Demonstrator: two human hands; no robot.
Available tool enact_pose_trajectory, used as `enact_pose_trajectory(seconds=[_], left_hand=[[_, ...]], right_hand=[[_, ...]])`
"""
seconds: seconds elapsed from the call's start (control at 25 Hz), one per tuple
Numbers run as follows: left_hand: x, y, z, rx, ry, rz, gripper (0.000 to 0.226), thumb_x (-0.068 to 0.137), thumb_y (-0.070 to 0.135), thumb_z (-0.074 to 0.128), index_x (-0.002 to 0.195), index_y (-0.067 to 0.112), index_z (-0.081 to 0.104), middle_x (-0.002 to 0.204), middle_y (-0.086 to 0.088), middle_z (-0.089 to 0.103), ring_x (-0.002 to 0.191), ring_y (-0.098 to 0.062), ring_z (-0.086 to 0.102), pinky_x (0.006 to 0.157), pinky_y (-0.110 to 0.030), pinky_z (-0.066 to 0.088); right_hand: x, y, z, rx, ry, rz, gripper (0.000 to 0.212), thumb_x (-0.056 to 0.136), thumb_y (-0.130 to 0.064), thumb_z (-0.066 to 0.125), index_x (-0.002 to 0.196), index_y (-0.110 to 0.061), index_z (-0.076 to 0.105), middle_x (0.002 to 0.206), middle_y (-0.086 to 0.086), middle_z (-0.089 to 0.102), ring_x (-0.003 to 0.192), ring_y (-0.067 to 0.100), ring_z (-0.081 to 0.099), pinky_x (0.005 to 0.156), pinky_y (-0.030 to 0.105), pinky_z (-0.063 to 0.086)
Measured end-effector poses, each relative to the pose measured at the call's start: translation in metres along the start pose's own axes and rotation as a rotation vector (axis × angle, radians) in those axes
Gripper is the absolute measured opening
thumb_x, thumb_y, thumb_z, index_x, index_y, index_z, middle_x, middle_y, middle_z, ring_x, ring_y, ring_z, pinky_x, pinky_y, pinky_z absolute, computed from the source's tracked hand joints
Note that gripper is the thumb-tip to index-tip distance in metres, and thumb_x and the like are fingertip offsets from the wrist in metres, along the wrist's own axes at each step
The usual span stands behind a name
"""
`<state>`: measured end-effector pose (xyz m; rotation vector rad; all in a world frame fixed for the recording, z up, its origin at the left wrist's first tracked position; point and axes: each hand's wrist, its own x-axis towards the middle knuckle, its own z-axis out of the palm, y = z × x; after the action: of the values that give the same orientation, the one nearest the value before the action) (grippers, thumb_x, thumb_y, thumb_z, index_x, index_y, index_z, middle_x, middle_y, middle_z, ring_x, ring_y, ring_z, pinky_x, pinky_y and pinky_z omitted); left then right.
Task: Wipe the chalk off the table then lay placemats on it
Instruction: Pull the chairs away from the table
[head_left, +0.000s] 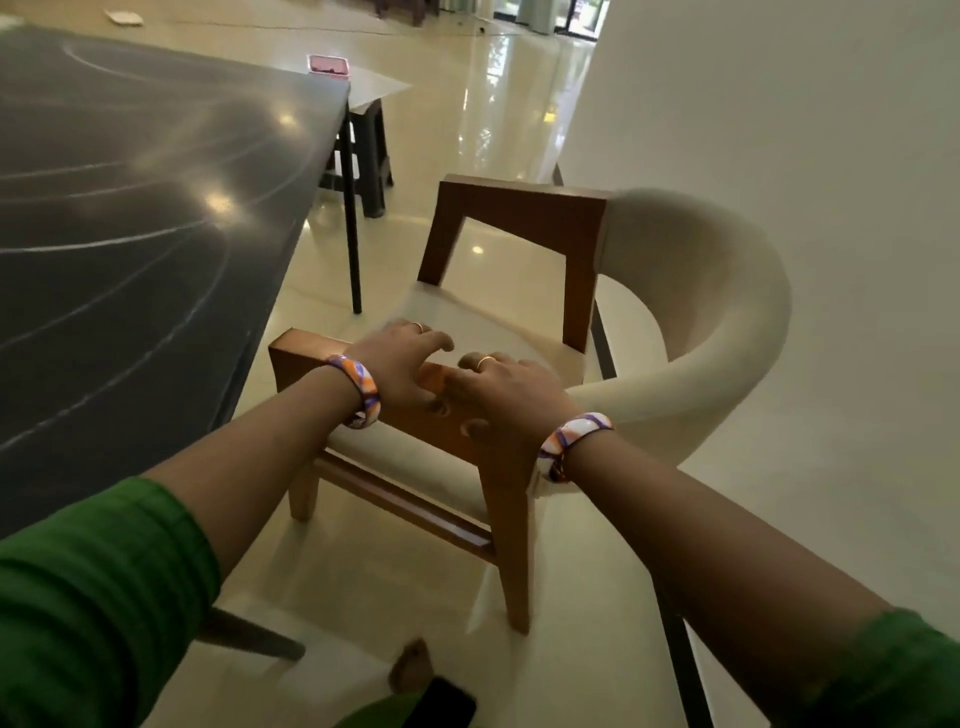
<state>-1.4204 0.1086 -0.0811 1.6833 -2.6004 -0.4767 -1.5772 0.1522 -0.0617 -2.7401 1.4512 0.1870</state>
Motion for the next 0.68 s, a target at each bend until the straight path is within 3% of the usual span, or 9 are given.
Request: enact_pose_trajectory(seconds=[0.12,0.24,0.48,0.68], left_hand=[[0.017,-0.008,0.008,0.062,-0.162,-0.02,0.062,0.075,0.044,0.072,0.128,0.021,0.049,0.122,-0.003,0.056,0.112,-0.021,0.049,0.094,-0.033,0.044],[0.029,-0.011,0.022,-0.013,-0.182,-0.057,0.051,0.075,0.04,0.072,0.117,0.017,0.054,0.11,-0.006,0.061,0.094,-0.019,0.054,0.086,-0.029,0.045],[0.032,-0.013,0.035,-0.011,-0.039,-0.081,0.051,0.068,0.05,0.074,0.105,0.02,0.056,0.093,0.001,0.057,0.081,-0.013,0.046,0.07,-0.023,0.036],[0.031,-0.008,0.037,-0.036,-0.03,-0.137,0.05,0.069,0.045,0.076,0.107,0.018,0.057,0.102,-0.003,0.06,0.086,-0.014,0.047,0.075,-0.024,0.037]], right_hand=[[0.021,0.013,0.01,0.025,-0.068,0.033,0.06,0.087,-0.039,0.06,0.138,-0.021,0.035,0.113,0.007,0.058,0.093,0.026,0.059,0.072,0.034,0.05],[0.033,0.015,0.021,0.023,-0.071,0.057,0.06,0.09,-0.041,0.055,0.139,-0.017,0.032,0.108,0.006,0.061,0.09,0.026,0.061,0.063,0.03,0.039],[0.038,0.023,0.035,-0.007,-0.029,-0.015,0.064,0.091,-0.044,0.052,0.141,-0.011,0.027,0.11,0.01,0.06,0.091,0.029,0.062,0.06,0.031,0.037],[0.039,0.026,0.041,0.021,-0.01,-0.044,0.069,0.09,-0.041,0.055,0.143,-0.009,0.025,0.115,0.011,0.059,0.096,0.03,0.062,0.066,0.033,0.043]])
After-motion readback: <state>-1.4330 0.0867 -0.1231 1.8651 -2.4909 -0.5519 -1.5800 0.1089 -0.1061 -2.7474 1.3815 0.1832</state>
